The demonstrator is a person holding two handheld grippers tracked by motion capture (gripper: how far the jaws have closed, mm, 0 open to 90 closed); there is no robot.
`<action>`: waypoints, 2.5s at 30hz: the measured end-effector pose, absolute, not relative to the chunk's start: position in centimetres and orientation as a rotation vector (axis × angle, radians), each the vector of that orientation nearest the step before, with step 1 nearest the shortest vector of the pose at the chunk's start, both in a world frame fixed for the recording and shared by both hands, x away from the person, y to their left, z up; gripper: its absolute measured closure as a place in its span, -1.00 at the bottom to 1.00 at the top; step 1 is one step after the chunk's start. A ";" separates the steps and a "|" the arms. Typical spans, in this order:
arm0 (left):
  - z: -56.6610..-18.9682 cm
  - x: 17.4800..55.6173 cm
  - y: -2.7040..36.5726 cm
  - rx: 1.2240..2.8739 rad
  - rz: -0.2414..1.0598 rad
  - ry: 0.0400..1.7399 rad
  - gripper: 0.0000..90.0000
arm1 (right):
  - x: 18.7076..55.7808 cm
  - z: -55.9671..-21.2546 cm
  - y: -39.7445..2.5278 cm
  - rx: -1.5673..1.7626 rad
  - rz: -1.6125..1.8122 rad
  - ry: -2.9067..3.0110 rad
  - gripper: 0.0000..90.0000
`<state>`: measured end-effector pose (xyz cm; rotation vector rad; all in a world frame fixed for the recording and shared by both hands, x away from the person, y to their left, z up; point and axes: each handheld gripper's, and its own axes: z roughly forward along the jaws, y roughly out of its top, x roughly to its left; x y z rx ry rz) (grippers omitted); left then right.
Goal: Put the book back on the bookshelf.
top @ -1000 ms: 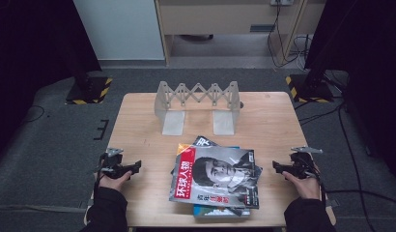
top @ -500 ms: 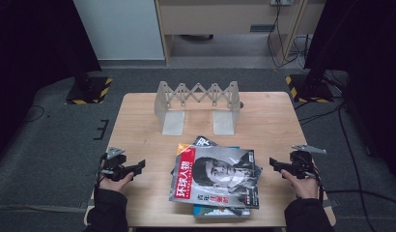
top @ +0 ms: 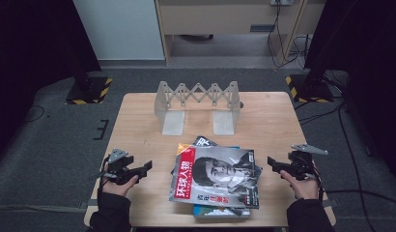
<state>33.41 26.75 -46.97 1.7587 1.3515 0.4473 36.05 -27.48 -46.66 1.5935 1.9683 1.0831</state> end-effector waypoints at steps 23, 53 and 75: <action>-47.0 30.9 22.3 1.847 0.312 1.203 -0.51 | 33.4 -46.7 -23.1 1.491 1.182 2.122 -0.74; -48.9 29.5 19.0 1.941 0.008 1.167 -0.26 | 32.8 -48.4 -20.7 1.438 1.218 2.233 -0.67; -49.8 30.8 19.4 1.819 -0.257 1.187 0.11 | 33.1 -49.2 -19.8 1.429 1.177 2.282 -0.71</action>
